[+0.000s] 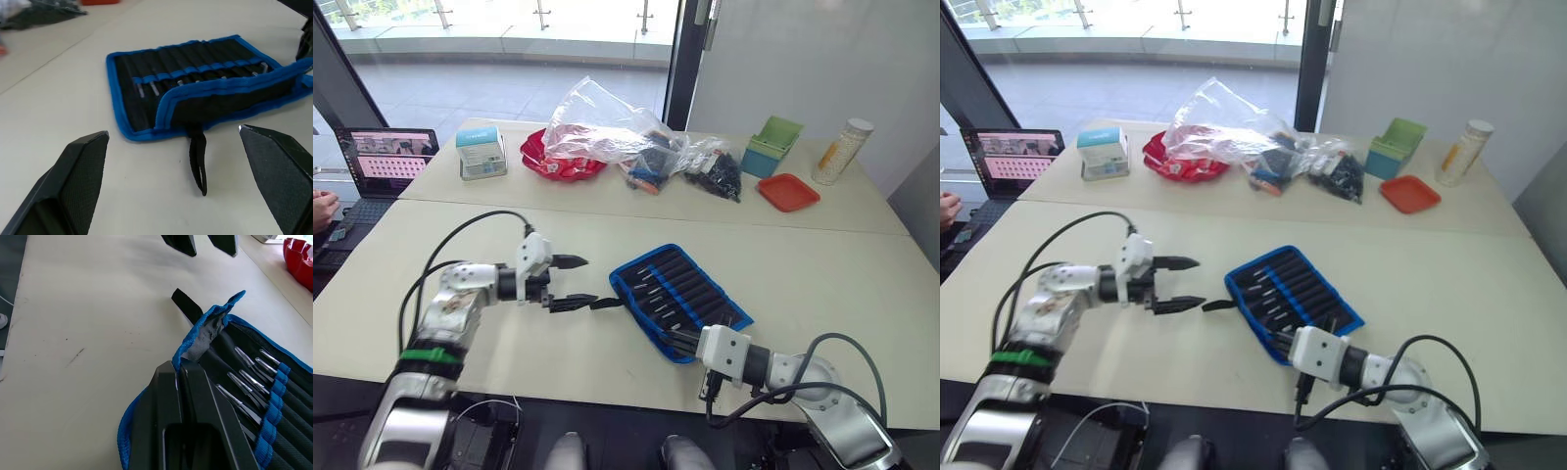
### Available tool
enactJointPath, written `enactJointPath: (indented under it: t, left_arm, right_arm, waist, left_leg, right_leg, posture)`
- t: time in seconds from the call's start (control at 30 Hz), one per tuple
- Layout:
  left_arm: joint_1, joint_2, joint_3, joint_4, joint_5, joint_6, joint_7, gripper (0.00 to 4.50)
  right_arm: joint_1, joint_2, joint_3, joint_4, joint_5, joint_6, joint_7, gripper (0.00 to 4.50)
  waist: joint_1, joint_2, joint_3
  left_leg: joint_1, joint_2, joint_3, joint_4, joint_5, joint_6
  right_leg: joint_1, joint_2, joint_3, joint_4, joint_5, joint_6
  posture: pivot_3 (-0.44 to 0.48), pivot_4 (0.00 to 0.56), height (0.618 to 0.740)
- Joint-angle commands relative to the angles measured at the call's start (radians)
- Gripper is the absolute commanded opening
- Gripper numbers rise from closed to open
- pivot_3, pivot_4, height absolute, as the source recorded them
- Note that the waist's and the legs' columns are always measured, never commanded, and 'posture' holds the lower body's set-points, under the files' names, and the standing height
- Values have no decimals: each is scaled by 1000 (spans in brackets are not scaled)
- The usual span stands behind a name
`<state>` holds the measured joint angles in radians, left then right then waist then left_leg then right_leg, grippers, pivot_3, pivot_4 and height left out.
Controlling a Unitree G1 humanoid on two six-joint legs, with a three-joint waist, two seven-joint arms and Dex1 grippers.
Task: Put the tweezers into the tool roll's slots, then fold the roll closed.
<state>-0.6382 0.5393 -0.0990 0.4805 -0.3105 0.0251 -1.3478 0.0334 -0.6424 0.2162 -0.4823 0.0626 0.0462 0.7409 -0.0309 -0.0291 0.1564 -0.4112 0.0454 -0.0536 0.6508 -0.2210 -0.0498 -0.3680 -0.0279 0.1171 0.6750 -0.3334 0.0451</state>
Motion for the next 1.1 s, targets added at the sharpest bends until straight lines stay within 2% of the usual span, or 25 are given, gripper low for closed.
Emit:
enactJointPath:
  t: [0.03, 0.17, 0.27, 0.43, 0.73, 0.9, 1.1]
  left_arm:
    - [-95, -54, -27, 152, 23, -79, -101, 4500]
    - [-202, -130, -52, 359, 77, -177, -156, 4500]
    - [-245, -154, -53, 455, 109, -236, -180, 4500]
    - [-276, -157, -34, 539, 125, -264, -231, 3062]
    - [-275, -131, -14, 559, 136, -280, -267, 47]
    - [-227, -98, -22, 489, 108, -260, -267, 16]
    - [-11, 18, -44, 55, 18, -65, -267, 16]
  right_arm:
    - [10, 5, -29, -42, 2, -11, -15, 28]
    - [32, 18, -34, -57, -31, 9, -55, 28]
    - [47, 26, -35, -73, -44, 24, -73, 28]
    - [76, 38, -34, -109, -59, 46, -96, 0]
    - [93, 41, -45, -103, -56, 40, -103, 0]
    - [86, 40, -56, -99, -59, 51, -107, 0]
    - [68, -13, -58, -86, -122, 14, -86, 0]
  waist:
    - [-1, 0, 0]
    - [-3, 0, 0]
    - [-7, -1, 0]
    - [-10, -1, 0]
    - [-8, -1, 1]
    - [-11, -1, 1]
    - [-15, 0, 1]
  left_leg:
    - [0, 0, 0, 0, 0, 0]
    - [-1, 0, -1, 2, 0, 0]
    - [-2, 0, -1, 3, 0, 1]
    - [-2, 0, -1, 4, 0, 1]
    - [-4, 0, -2, 8, -1, 1]
    - [-4, 0, -2, 8, -1, 1]
    - [-3, 2, -3, 8, -1, 1]
  right_leg:
    - [0, 0, 0, 1, 0, 0]
    - [-2, 1, 0, 3, 0, 0]
    - [-2, 1, 0, 4, 0, 0]
    - [-2, 1, 0, 4, 0, 0]
    - [-2, 1, -1, 6, 0, 0]
    - [-2, 1, -1, 6, 0, 0]
    - [-2, 3, -1, 7, 0, 0]
  posture:
    - [0, 150, 717]
    - [0, 150, 717]
    - [0, 150, 717]
    - [0, 150, 717]
    - [0, 150, 717]
    - [0, 150, 717]
    - [0, 150, 717]
